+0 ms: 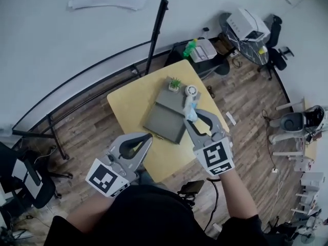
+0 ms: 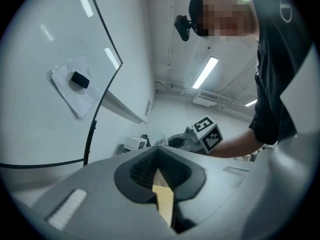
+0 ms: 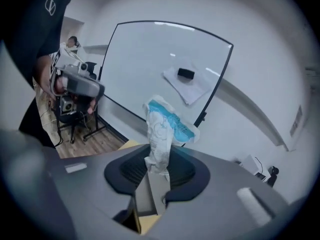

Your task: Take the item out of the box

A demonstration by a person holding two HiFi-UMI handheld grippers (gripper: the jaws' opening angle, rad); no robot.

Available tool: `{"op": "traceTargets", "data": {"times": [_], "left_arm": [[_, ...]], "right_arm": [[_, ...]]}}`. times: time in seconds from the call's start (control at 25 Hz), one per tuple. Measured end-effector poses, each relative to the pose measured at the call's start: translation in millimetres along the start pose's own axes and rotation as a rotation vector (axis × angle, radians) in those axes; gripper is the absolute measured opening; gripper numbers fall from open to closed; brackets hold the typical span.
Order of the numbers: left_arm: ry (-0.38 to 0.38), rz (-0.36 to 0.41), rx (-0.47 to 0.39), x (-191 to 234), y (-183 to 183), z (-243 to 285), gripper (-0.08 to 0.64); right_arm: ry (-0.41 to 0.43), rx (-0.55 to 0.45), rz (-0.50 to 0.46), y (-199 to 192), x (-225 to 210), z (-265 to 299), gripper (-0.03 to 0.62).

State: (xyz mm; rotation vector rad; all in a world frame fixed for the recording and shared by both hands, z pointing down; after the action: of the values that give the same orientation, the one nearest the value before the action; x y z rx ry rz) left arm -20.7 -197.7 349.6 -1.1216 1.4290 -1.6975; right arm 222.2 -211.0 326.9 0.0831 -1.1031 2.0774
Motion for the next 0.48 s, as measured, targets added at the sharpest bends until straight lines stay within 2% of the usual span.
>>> {"op": "traceTargets", "data": {"times": [0.2,0.48], "left_arm": [[-0.046,0.042,-0.014,-9,23,15,-0.002],[-0.107,0.091,-0.023,-25,40,34,-0.001]], "right_arm": [[-0.114,-0.122,0.079,13,15,-53,0.104],[-0.223,-0.257,0.234,2,36,-94,0.104]]}}
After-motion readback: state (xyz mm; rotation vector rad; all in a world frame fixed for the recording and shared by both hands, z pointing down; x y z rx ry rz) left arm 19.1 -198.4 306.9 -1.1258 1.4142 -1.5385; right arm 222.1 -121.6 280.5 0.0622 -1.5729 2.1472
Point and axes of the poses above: the fingertips, and each gripper's own axes: z forward along the fingers, x to its left, y out of its top, the point moved 10 cm from there along -z, backward along the fingers, and after that the axes turned 5 degrees about x, right-handed, at the moved point
